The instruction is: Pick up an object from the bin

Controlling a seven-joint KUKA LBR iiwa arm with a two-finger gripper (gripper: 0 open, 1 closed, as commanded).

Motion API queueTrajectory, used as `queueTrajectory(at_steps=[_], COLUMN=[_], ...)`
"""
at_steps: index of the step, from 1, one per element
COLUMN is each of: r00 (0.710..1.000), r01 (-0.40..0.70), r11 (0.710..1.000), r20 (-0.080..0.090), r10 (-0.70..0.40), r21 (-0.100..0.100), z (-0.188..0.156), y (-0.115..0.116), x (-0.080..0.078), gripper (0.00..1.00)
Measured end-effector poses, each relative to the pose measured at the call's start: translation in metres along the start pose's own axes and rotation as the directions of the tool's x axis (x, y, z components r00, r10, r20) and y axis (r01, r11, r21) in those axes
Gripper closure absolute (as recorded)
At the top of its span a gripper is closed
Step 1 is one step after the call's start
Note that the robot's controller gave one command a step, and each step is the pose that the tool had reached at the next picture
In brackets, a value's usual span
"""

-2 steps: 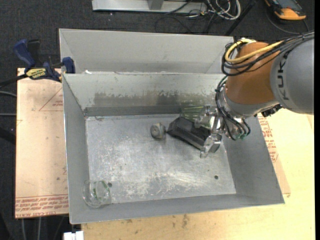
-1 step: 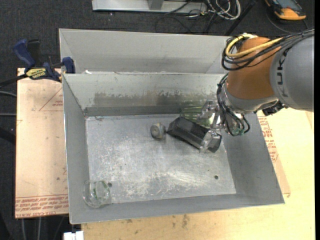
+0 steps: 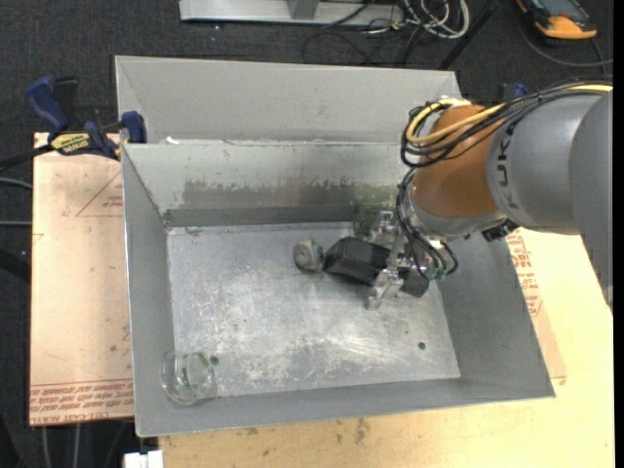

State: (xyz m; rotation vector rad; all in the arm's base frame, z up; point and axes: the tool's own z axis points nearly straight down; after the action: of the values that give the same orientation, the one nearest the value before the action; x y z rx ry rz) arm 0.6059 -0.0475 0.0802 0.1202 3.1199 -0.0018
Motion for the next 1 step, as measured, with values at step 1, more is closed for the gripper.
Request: queueTrajectory(at_steps=[1], r00=[1.0], r01=[0.003], r11=[1.0], r20=[-0.012], r10=[-0.003], r21=[-0.002], z=[-0.0011], y=[0.0008], x=[0.0047], gripper=[1.0])
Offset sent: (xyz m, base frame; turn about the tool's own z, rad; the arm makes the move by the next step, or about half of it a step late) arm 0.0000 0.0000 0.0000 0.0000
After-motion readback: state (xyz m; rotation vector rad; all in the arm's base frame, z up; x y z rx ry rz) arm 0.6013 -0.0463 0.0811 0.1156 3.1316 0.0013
